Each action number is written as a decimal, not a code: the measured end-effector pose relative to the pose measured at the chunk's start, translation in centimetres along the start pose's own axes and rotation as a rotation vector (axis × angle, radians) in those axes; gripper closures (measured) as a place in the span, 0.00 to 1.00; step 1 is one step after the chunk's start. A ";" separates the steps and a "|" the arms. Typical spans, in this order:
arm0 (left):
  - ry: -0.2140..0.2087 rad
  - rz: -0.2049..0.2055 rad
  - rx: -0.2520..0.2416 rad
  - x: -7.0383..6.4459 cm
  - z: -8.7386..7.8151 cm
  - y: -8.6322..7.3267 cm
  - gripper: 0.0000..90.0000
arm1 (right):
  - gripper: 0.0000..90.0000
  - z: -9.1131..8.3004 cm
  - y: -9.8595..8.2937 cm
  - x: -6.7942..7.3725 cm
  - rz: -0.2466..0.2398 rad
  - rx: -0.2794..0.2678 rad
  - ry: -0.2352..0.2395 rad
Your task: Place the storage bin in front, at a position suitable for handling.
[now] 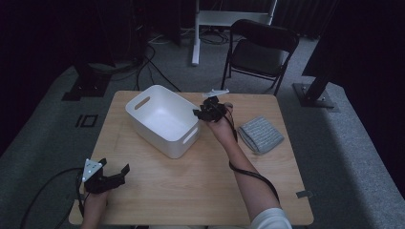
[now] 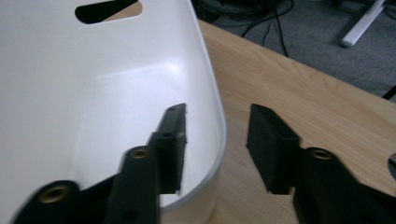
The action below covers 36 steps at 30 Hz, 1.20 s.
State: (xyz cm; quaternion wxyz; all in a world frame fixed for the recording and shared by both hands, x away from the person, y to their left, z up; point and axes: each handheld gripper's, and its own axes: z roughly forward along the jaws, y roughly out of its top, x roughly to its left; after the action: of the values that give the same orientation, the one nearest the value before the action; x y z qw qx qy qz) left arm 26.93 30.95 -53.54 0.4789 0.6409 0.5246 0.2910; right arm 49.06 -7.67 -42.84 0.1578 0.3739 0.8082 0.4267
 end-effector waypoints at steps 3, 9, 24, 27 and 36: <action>-0.001 -0.001 -0.001 0.0 0.0 0.0 0.00 | 0.76 0.4 0.1 0.2 -0.005 0.028 -0.004; 0.000 -0.004 -0.005 0.0 0.0 0.0 0.00 | 0.86 1.1 0.4 0.7 -0.029 0.074 -0.030; 0.000 -0.001 -0.009 -0.1 0.0 0.1 0.00 | 0.93 1.2 0.9 0.5 -0.016 0.108 -0.027; 0.002 -0.002 -0.009 -0.1 0.0 0.1 0.00 | 0.93 1.1 0.8 0.5 -0.012 0.111 -0.028; 0.001 -0.002 -0.008 -0.2 0.0 0.0 0.00 | 0.93 0.7 0.7 0.4 -0.020 0.121 -0.030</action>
State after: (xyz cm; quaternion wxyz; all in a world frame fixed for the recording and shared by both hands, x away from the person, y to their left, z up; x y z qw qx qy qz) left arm 26.93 30.79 -53.49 0.4814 0.6384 0.5243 0.2928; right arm 49.50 -6.72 -42.70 0.1512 0.3808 0.8340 0.3697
